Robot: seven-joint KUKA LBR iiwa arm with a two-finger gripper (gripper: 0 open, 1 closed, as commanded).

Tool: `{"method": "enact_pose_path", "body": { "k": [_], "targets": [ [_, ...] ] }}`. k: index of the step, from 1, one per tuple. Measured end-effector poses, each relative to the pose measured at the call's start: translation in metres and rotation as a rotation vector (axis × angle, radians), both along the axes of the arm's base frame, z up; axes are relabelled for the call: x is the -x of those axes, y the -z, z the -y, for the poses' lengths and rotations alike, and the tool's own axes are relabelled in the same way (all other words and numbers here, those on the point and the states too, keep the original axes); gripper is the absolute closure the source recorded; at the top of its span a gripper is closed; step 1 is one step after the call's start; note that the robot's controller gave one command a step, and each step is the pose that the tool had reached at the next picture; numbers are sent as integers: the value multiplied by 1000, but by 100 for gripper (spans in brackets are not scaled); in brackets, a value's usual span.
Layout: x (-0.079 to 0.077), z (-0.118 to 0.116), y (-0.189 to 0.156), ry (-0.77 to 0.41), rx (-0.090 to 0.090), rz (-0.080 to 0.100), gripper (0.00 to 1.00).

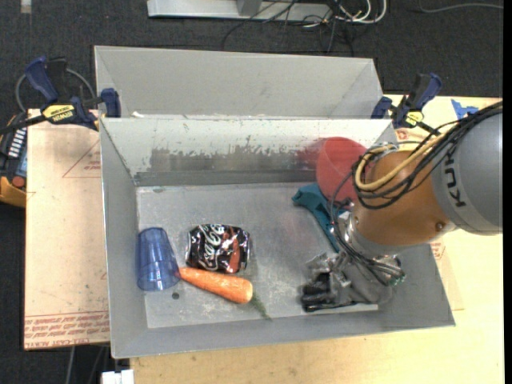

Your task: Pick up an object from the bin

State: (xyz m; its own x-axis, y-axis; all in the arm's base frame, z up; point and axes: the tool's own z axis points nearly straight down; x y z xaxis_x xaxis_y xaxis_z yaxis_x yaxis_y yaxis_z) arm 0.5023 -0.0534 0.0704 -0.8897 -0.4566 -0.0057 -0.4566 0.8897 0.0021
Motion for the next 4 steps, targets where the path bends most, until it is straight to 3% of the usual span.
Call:
{"method": "enact_pose_path", "body": {
  "k": [2, 4],
  "targets": [
    [2, -1, -21, 1, -2, -6, 100],
    [1, -1, -47, 2, -2, -1, 100]
  ]
}}
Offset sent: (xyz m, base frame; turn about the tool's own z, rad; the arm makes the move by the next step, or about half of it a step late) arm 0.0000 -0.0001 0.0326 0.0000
